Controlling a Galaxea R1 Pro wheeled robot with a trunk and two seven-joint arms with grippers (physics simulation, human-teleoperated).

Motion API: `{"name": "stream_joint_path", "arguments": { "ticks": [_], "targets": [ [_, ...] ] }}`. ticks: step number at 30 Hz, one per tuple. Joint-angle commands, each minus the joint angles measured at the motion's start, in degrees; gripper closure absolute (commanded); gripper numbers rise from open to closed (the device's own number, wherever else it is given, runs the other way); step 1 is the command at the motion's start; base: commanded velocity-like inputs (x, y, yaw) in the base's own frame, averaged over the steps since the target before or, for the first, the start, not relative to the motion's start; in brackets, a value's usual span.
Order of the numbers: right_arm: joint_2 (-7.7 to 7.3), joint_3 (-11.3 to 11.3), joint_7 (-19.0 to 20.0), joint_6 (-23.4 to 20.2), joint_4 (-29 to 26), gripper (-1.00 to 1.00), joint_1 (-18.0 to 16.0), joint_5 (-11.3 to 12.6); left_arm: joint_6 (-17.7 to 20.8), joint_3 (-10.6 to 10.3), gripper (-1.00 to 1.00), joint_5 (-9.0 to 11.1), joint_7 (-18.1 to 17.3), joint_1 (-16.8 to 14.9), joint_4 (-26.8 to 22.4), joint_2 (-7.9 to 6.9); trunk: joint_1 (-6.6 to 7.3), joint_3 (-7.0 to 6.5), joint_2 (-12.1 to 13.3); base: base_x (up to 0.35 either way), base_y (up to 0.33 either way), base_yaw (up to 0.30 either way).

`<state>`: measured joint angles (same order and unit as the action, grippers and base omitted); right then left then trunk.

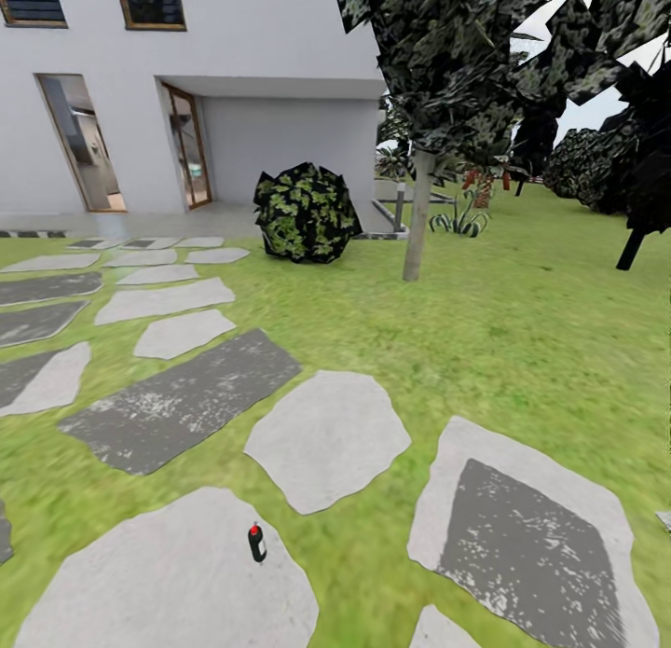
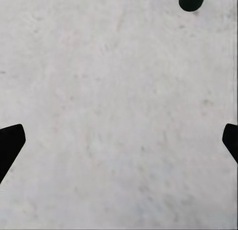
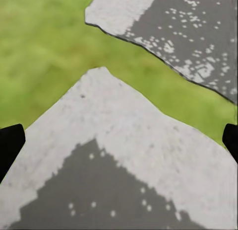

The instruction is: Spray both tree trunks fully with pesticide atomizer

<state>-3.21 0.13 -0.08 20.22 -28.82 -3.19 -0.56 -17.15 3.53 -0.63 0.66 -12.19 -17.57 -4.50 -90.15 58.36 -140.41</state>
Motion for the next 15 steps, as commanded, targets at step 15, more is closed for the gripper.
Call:
{"name": "stream_joint_path", "arguments": {
  "ticks": [15],
  "targets": [
    [-0.54, -0.3, -0.9, -3.7, -16.9, -1.0, -10.8, -0.1, 10.4, 0.5, -1.0, 0.2, 0.2, -16.4, -6.5, 0.14, 0.01, 0.05, 0.0, 0.002, -0.041, 0.0]
  ]
}}
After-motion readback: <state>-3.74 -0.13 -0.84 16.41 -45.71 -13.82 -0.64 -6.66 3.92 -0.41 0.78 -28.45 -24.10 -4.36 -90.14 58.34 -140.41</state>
